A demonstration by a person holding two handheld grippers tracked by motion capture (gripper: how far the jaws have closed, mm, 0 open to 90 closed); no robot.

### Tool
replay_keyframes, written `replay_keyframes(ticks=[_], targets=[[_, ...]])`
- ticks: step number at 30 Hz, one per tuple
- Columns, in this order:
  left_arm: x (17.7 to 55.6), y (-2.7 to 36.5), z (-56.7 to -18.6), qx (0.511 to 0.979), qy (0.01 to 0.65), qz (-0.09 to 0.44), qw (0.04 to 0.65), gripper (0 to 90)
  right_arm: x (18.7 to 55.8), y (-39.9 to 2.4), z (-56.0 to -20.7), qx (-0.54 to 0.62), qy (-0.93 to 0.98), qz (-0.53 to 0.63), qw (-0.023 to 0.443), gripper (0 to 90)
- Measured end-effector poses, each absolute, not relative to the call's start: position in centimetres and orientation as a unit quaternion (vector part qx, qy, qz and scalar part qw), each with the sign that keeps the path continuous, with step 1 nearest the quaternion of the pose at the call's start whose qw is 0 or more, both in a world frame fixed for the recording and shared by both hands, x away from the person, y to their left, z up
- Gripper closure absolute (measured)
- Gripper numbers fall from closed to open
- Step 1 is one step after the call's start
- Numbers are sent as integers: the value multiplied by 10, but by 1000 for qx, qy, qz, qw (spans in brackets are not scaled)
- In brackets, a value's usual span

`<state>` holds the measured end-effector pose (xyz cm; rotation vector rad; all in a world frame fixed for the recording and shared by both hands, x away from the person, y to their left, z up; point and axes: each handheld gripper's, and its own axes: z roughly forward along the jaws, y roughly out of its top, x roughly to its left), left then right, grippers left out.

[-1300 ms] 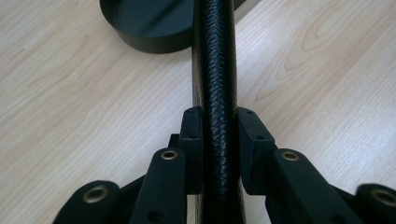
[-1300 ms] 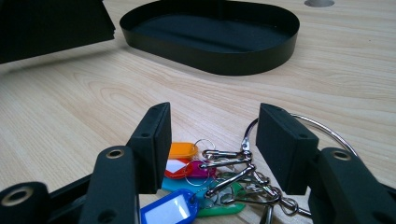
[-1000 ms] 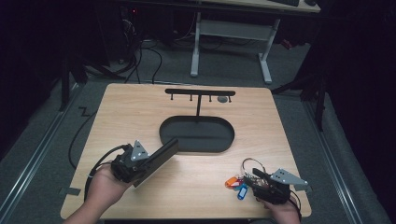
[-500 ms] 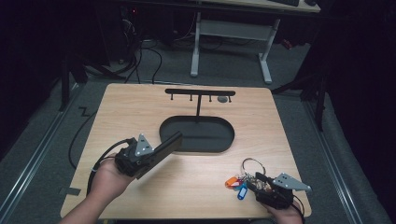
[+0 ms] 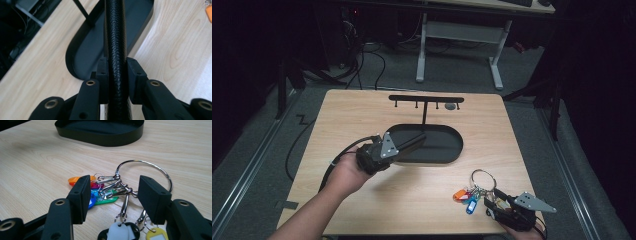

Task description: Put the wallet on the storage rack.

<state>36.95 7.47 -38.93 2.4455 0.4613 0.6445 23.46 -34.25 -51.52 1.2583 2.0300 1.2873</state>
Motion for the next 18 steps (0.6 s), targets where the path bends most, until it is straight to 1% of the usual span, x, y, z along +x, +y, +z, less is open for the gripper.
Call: replay_keyframes(ticks=[11,18], targets=[[396,37,-387,914,97,283,272,745,235,-341,-515,449,732,466,213,452],[413,18,-393,914,70,303,260,744,235,-340,-516,447,734,466,212,454]])
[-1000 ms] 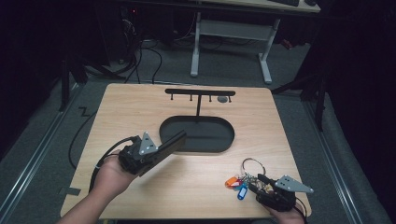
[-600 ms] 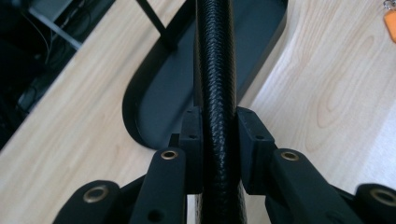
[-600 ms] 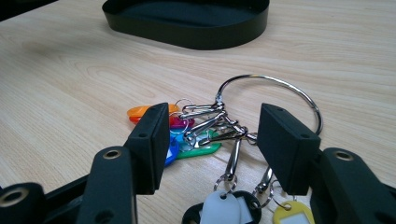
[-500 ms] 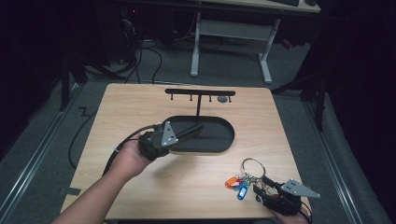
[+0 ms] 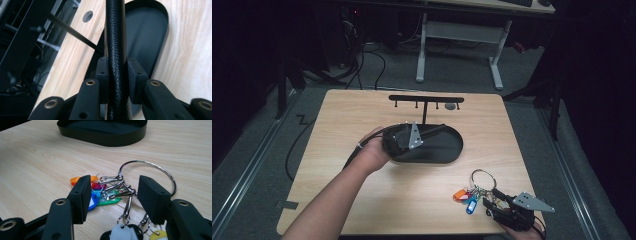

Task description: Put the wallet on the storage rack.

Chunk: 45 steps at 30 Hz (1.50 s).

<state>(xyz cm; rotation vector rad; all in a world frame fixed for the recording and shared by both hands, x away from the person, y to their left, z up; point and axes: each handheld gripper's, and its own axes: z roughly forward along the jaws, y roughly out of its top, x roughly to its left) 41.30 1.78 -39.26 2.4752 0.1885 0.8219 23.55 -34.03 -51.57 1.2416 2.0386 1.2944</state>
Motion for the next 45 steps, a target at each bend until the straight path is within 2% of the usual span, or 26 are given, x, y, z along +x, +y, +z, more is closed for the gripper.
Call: replay_keyframes(ticks=[10,19,27,38,45], targets=[[442,8,-415,915,45,309,254,745,239,-337,-517,444,735,468,207,456],[470,5,-432,916,50,302,257,746,240,-338,-518,448,734,470,199,458],[476,3,-441,918,44,297,259,744,240,-338,-519,448,734,471,196,458],[475,-2,-451,932,34,288,217,733,239,-337,-518,446,735,473,196,458],[474,-3,-453,935,39,279,216,712,240,-336,-519,445,736,471,195,457]])
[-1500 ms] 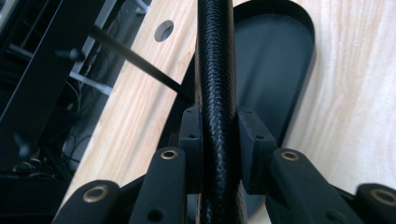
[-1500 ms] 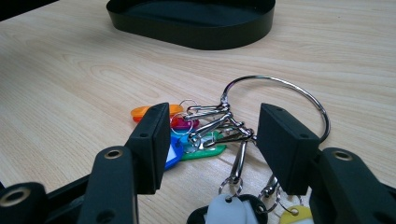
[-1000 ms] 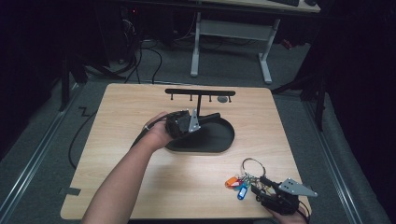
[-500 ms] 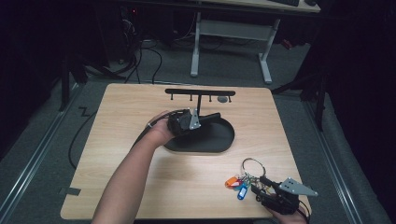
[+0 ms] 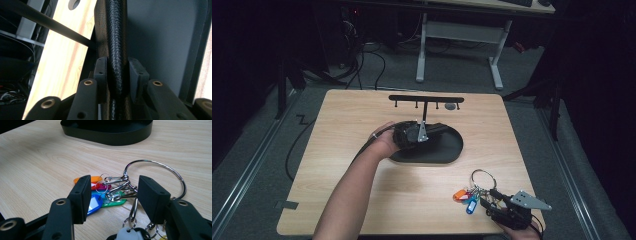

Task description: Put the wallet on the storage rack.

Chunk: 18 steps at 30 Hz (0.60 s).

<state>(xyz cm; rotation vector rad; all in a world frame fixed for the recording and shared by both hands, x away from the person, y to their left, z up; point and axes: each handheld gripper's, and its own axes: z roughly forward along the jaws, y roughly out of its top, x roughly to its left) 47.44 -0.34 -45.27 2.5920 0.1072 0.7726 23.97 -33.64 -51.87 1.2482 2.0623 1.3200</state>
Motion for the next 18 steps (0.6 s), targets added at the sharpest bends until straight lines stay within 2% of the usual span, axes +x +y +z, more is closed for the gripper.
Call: replay_keyframes(ticks=[7,10,18], targets=[[475,-5,-453,940,67,254,219,582,240,-335,-519,443,738,470,195,458],[473,-6,-458,946,80,229,217,558,240,-335,-519,443,738,469,194,457],[457,-3,-476,951,81,208,212,520,240,-332,-520,441,742,466,194,458]])
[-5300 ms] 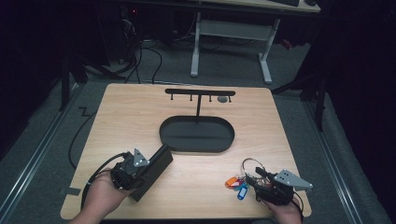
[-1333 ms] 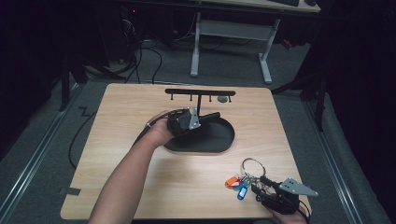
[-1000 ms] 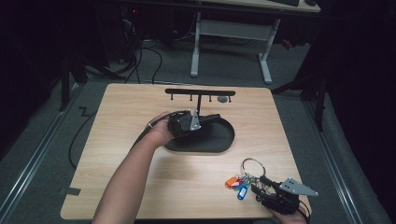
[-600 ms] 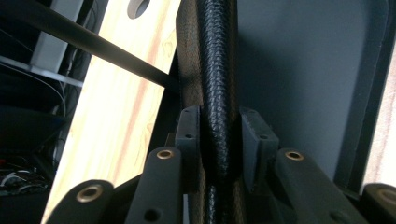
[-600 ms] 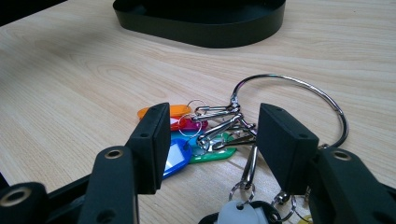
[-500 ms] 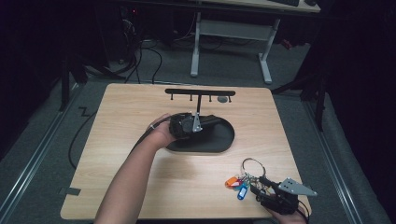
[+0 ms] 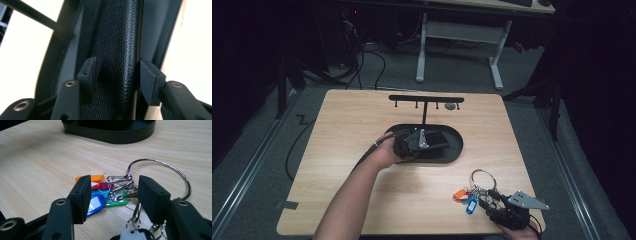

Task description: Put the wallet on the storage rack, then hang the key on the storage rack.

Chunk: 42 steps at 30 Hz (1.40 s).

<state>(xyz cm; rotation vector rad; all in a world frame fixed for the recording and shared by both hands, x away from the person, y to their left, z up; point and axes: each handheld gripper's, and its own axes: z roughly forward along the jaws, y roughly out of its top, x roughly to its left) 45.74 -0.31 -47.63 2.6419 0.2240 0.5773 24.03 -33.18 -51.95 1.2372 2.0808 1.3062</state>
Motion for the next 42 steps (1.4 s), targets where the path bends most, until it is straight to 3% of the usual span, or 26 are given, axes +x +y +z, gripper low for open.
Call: replay_keyframes(ticks=[19,32,42], targets=[[429,43,-442,913,169,225,296,492,241,-329,-519,440,745,460,199,454],[392,82,-451,889,220,227,331,472,242,-329,-520,442,747,455,201,450],[341,110,-471,871,247,186,381,432,243,-328,-521,442,748,451,204,446]])
